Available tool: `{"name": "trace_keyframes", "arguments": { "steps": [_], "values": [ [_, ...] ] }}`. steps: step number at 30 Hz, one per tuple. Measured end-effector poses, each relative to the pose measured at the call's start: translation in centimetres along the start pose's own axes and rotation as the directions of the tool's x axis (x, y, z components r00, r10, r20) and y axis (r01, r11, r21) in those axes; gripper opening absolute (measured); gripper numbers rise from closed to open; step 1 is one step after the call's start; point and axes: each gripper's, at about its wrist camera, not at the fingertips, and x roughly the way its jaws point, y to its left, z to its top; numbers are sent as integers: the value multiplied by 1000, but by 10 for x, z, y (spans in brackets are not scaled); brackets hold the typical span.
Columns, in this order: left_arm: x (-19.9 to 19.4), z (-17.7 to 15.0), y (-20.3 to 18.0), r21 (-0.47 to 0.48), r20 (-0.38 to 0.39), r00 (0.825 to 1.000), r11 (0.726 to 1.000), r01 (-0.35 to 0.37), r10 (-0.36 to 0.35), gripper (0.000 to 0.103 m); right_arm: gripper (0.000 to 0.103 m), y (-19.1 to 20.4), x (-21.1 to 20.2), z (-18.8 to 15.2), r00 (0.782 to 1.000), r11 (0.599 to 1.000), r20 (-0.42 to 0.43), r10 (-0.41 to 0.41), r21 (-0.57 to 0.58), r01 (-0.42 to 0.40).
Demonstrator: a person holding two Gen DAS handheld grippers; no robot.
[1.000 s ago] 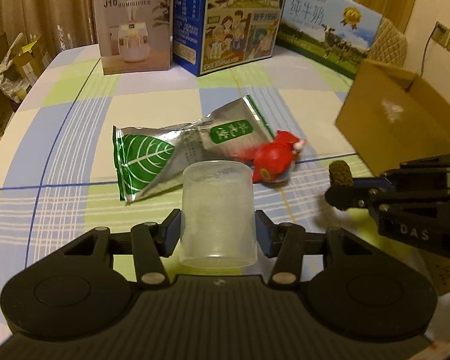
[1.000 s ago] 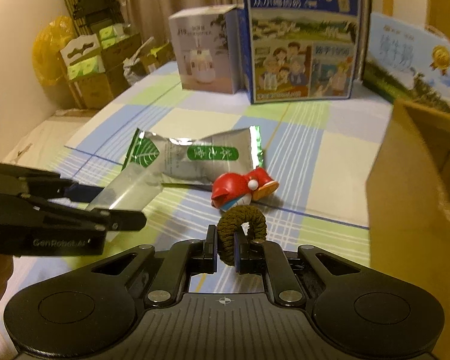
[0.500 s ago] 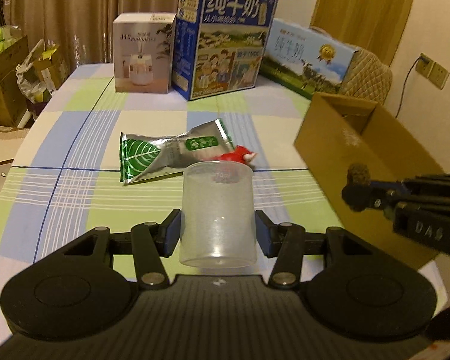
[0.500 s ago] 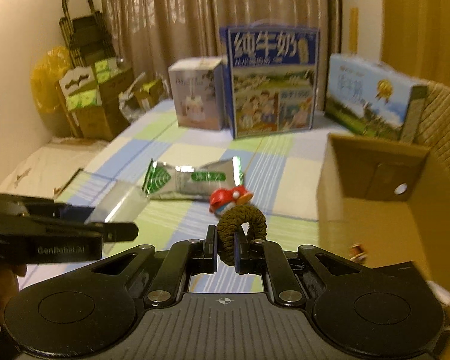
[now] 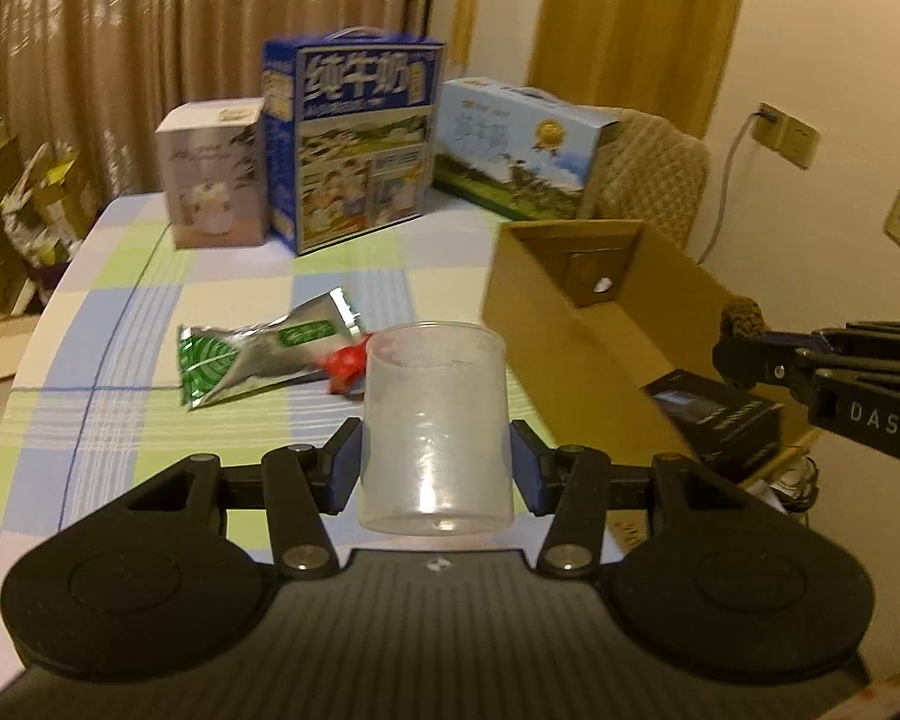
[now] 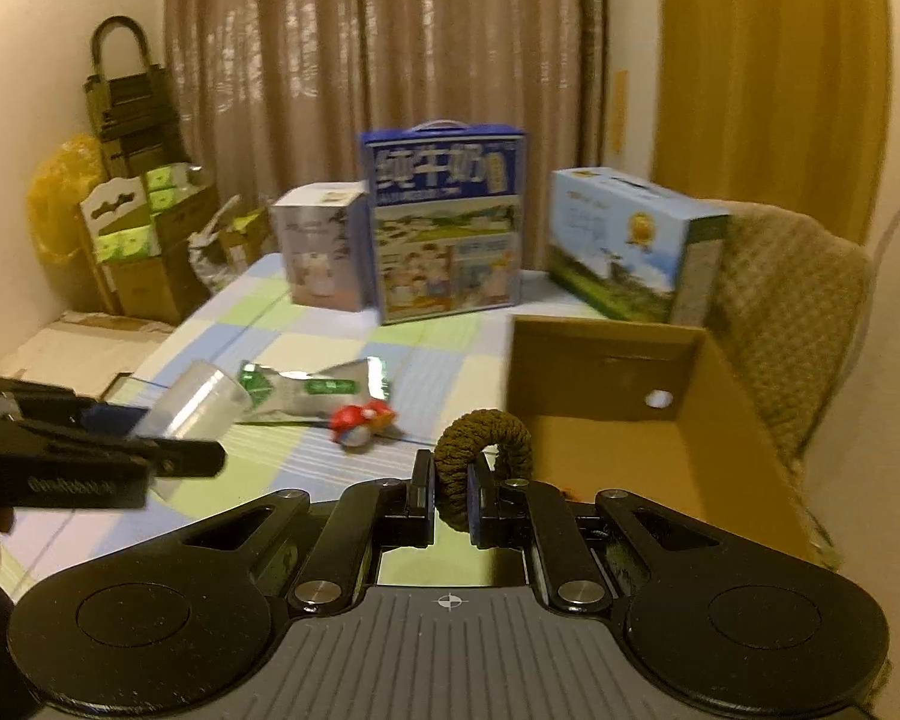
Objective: Organize objects
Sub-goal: 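Lift the hair tie and cup and carry both over the cardboard box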
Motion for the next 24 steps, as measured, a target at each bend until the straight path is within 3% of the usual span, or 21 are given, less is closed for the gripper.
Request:
{"name": "trace_keyframes", "arguments": {
  "steps": [10, 24],
  "values": [
    [8, 20, -70, 77, 10, 994, 991, 107, -108, 46, 7, -77, -41, -11, 993, 992, -1, -122, 45, 122],
    [69, 60, -134, 121, -32, 981, 973, 196, -194, 46, 7, -121, -18, 1, 992, 992, -14, -122, 28, 123]
  ]
}}
